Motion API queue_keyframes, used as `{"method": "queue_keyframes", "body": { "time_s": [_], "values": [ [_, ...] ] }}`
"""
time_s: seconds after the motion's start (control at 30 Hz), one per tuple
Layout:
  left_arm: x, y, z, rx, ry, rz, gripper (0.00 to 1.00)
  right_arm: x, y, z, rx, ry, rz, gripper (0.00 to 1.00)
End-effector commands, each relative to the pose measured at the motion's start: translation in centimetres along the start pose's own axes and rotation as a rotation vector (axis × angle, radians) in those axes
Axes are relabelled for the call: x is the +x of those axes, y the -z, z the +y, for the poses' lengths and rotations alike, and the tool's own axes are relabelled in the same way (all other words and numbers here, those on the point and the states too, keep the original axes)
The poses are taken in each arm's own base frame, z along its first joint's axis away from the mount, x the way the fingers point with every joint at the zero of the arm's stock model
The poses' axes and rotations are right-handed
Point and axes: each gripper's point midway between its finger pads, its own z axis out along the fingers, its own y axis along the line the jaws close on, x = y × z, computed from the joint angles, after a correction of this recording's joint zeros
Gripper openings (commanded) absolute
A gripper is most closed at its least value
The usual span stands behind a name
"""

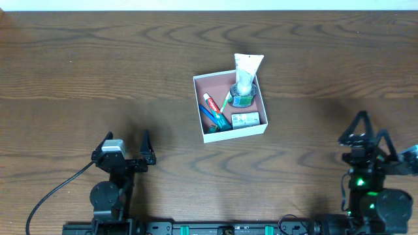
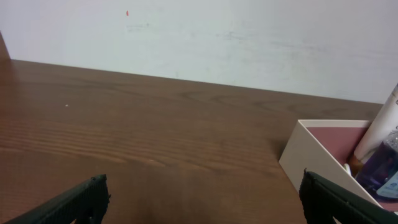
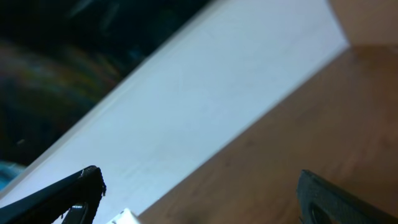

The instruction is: Pack container

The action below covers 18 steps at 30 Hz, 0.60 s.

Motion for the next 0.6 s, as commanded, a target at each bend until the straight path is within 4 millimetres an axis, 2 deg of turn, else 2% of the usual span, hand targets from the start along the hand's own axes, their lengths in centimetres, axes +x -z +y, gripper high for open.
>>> {"method": "queue_keyframes", "body": {
  "time_s": [0.0,0.27,0.57],
  "values": [
    [1.6,-0.1,0.0,0.007,0.007,0.049,0.98,2.6,0.1,0.3,-0.101,0.127,0.050,0.99],
    [1.6,-0.1,0.0,0.007,0.007,0.049,0.98,5.0,-0.3,-1.5,-0.105,0.193,0.049,0.99],
    [1.6,-0.1,0.0,0.007,0.007,0.049,0.98,7.0,-0.5,-1.6,-0.207,0.373,-0.006,0.99]
  ]
}}
